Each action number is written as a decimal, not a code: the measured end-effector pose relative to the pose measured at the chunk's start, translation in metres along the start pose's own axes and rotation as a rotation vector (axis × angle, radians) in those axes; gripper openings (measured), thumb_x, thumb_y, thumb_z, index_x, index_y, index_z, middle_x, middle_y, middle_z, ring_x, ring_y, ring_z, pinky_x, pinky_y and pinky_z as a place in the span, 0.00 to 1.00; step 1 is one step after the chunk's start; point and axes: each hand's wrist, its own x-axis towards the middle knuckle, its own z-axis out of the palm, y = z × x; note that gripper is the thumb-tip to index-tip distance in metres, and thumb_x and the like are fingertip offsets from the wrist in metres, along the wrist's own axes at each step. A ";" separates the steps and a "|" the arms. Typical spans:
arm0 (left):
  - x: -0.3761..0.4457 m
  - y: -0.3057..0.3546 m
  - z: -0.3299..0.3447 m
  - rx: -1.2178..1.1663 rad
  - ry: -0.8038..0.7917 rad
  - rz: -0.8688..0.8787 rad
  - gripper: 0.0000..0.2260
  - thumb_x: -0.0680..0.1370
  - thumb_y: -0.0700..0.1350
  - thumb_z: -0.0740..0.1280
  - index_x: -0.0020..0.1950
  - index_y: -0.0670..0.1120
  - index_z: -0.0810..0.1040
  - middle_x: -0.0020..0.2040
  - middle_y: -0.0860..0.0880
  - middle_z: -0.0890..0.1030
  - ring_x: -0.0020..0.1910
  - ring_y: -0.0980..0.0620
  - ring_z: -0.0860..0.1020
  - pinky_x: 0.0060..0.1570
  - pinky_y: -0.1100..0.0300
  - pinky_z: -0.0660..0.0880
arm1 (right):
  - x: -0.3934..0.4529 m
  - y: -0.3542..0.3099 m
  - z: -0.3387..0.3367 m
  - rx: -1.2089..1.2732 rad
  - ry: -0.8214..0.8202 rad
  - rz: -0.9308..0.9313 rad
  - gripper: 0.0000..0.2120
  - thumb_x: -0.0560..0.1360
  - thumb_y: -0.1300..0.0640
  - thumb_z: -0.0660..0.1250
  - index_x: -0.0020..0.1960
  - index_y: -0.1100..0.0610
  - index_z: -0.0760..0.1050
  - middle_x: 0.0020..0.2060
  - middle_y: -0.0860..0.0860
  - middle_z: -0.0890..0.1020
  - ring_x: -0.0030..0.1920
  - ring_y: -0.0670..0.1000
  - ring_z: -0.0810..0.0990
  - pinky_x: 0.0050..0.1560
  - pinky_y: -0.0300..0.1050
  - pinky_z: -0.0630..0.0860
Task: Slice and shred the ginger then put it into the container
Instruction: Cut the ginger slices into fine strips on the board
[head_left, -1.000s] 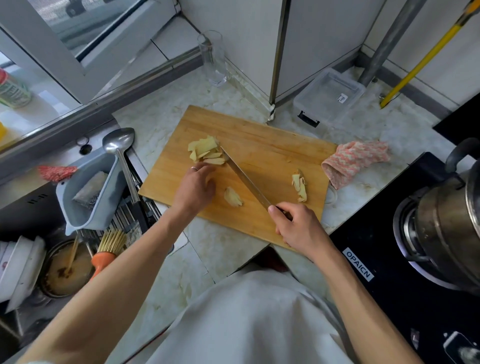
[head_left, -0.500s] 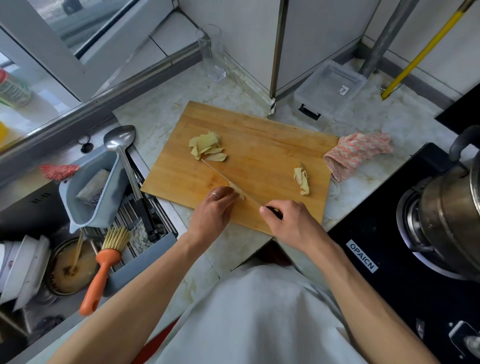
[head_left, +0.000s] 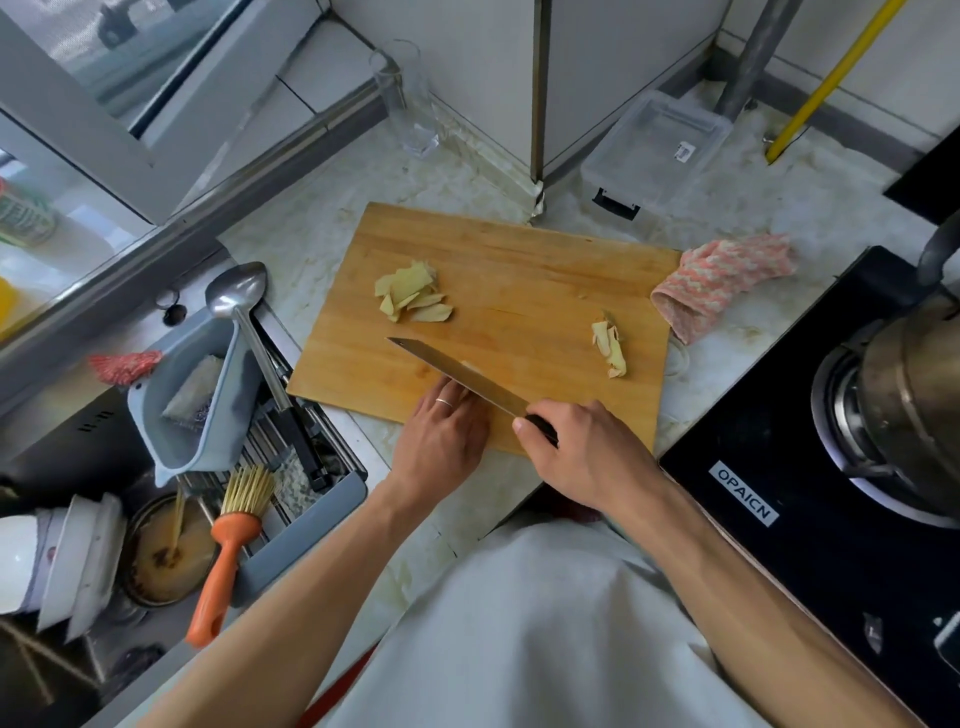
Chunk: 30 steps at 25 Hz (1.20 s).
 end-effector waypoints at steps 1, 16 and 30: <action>0.001 0.001 -0.002 -0.018 -0.004 -0.007 0.15 0.81 0.44 0.61 0.64 0.41 0.80 0.65 0.43 0.78 0.69 0.41 0.72 0.67 0.47 0.70 | -0.001 -0.001 0.002 0.003 0.005 0.002 0.17 0.82 0.43 0.58 0.46 0.54 0.76 0.31 0.52 0.77 0.36 0.60 0.76 0.33 0.50 0.70; 0.001 0.007 -0.008 -0.052 0.018 -0.011 0.14 0.80 0.42 0.59 0.59 0.40 0.80 0.60 0.40 0.77 0.62 0.40 0.75 0.60 0.49 0.74 | -0.007 -0.004 0.026 -0.036 0.057 0.011 0.17 0.83 0.43 0.55 0.47 0.55 0.72 0.35 0.57 0.77 0.37 0.63 0.72 0.34 0.50 0.66; 0.002 0.020 -0.009 -0.069 0.135 -0.091 0.14 0.75 0.42 0.58 0.49 0.41 0.83 0.50 0.42 0.80 0.53 0.44 0.72 0.47 0.52 0.76 | 0.002 -0.007 0.028 -0.106 0.057 -0.089 0.15 0.83 0.45 0.55 0.44 0.54 0.67 0.30 0.51 0.71 0.31 0.60 0.68 0.31 0.47 0.60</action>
